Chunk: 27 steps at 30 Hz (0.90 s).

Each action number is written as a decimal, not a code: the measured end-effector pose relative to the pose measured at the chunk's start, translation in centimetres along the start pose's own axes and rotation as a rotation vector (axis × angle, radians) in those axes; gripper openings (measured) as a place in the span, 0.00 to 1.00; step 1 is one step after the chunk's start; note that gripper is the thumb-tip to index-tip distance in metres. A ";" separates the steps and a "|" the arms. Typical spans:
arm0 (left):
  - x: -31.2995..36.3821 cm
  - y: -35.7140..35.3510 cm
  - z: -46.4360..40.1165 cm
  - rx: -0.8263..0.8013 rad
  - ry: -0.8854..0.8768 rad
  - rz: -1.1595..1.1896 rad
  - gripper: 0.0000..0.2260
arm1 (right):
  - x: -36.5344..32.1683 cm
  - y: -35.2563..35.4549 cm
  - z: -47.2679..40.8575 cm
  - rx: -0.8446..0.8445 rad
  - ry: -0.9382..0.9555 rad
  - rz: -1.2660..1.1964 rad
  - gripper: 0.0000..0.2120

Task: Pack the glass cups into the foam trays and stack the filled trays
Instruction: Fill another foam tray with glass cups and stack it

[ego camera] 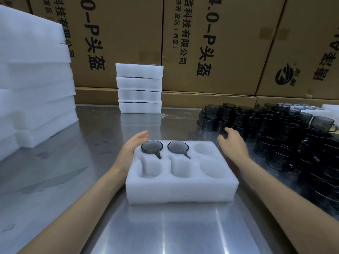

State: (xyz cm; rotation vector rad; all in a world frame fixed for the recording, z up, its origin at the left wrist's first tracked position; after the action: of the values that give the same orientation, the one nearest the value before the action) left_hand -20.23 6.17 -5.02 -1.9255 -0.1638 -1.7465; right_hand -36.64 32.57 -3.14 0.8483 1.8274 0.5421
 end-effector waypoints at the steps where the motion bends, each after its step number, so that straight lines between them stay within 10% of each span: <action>1: -0.1 0.0 -0.1 -0.004 0.012 -0.002 0.12 | -0.2 0.1 -0.9 0.018 0.022 0.031 0.25; 15: -0.8 -0.1 -0.9 -0.010 0.010 -0.044 0.16 | 0.4 2.4 -9.5 0.099 -0.071 0.335 0.19; 27: -0.5 -0.2 -0.4 0.015 0.032 0.011 0.12 | -1.2 8.8 -5.0 0.395 -0.035 -0.031 0.13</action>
State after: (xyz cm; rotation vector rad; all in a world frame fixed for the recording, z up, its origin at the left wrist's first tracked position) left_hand -20.74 6.33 -5.45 -1.8837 -0.1535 -1.7627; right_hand -38.23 37.48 5.70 1.0810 1.9421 0.1435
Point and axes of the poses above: each hand's wrist, its own z-axis away from the middle knuckle, its own y-axis out of the back of the hand, x = y × z, the point moved 7 cm from there along -z, towards the middle knuckle, and after that the axes turned 7 degrees about x, right-handed, at the moved point
